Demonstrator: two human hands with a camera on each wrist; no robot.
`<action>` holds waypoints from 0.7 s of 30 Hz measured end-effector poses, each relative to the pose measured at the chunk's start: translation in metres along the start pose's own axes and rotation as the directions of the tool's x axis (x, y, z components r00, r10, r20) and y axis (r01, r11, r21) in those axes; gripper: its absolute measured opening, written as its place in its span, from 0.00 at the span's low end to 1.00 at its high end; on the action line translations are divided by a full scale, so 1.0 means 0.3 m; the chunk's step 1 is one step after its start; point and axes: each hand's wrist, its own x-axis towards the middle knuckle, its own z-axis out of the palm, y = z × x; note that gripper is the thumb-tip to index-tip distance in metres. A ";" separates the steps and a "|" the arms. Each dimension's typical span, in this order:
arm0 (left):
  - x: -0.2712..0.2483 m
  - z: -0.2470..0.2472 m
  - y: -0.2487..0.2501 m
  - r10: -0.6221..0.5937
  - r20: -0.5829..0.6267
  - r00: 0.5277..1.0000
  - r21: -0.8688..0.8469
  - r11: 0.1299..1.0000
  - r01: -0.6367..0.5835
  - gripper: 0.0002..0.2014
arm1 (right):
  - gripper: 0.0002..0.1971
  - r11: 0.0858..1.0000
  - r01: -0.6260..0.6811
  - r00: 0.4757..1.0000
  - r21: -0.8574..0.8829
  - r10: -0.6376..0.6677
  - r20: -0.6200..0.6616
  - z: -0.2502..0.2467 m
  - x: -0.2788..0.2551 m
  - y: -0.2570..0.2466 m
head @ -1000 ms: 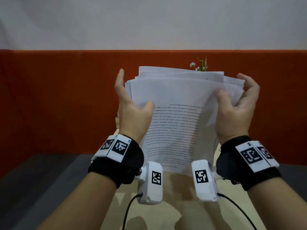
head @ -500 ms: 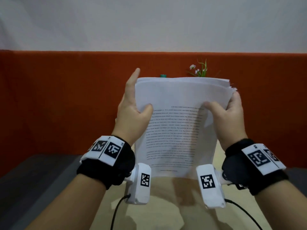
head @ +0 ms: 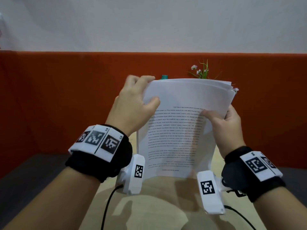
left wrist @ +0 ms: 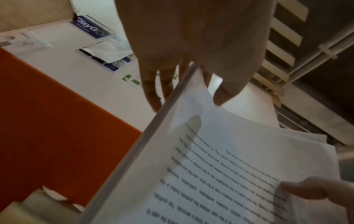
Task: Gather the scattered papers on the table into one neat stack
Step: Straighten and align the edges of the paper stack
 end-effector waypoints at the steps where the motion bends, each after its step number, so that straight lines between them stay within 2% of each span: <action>1: 0.005 -0.003 0.009 -0.004 0.029 1.000 0.060 0.998 0.002 0.29 | 0.09 1.000 -0.009 1.000 0.002 0.009 0.004 -0.001 0.000 -0.001; 4: 0.025 0.001 0.073 0.093 -0.018 0.996 0.301 0.950 -0.083 0.42 | 0.07 1.000 -0.018 1.000 0.000 0.018 0.020 0.002 -0.002 -0.010; 6: 0.044 0.029 0.132 0.152 0.046 0.987 0.409 0.899 -0.157 0.47 | 0.07 1.000 -0.016 0.999 0.002 0.016 0.027 0.005 -0.004 -0.013; 7: 0.056 0.049 0.157 0.162 0.142 0.977 0.422 0.882 -0.208 0.47 | 0.08 1.000 -0.012 0.999 0.004 0.012 0.030 0.006 -0.004 -0.015; 9: 0.074 0.089 0.198 0.157 0.355 0.921 0.396 0.868 -0.301 0.44 | 0.07 1.000 0.000 0.999 0.012 0.000 0.036 0.005 -0.006 -0.018; 10: 0.078 0.105 0.211 0.167 0.406 0.898 0.365 0.871 -0.327 0.44 | 0.07 1.000 0.003 0.999 0.017 -0.004 0.039 0.003 -0.007 -0.020; 12: 0.080 0.125 0.226 0.222 0.395 0.891 0.305 0.884 -0.355 0.45 | 0.06 1.000 0.001 0.998 0.022 -0.002 0.055 -0.001 -0.009 -0.023; 14: 0.082 0.137 0.236 0.265 0.424 0.866 0.311 0.856 -0.413 0.41 | 0.10 1.000 -0.004 0.998 0.014 0.003 0.069 -0.007 -0.005 -0.023; 15: 0.084 0.138 0.239 0.274 0.436 0.857 0.318 0.844 -0.431 0.40 | 0.11 1.000 -0.008 0.997 0.013 0.007 0.073 -0.009 -0.002 -0.023; 18: 0.094 0.136 0.246 0.274 0.406 0.872 0.317 0.852 -0.416 0.39 | 0.10 1.000 -0.007 0.997 0.027 0.005 0.079 -0.012 0.003 -0.030; 20: 0.097 0.135 0.249 0.278 0.470 0.838 0.339 0.820 -0.462 0.37 | 0.11 1.000 -0.004 0.997 0.031 0.001 0.073 -0.013 0.006 -0.029; 21: 0.098 0.135 0.247 0.278 0.473 0.836 0.342 0.816 -0.465 0.37 | 0.10 0.999 0.001 0.997 0.034 -0.004 0.077 -0.010 0.007 -0.030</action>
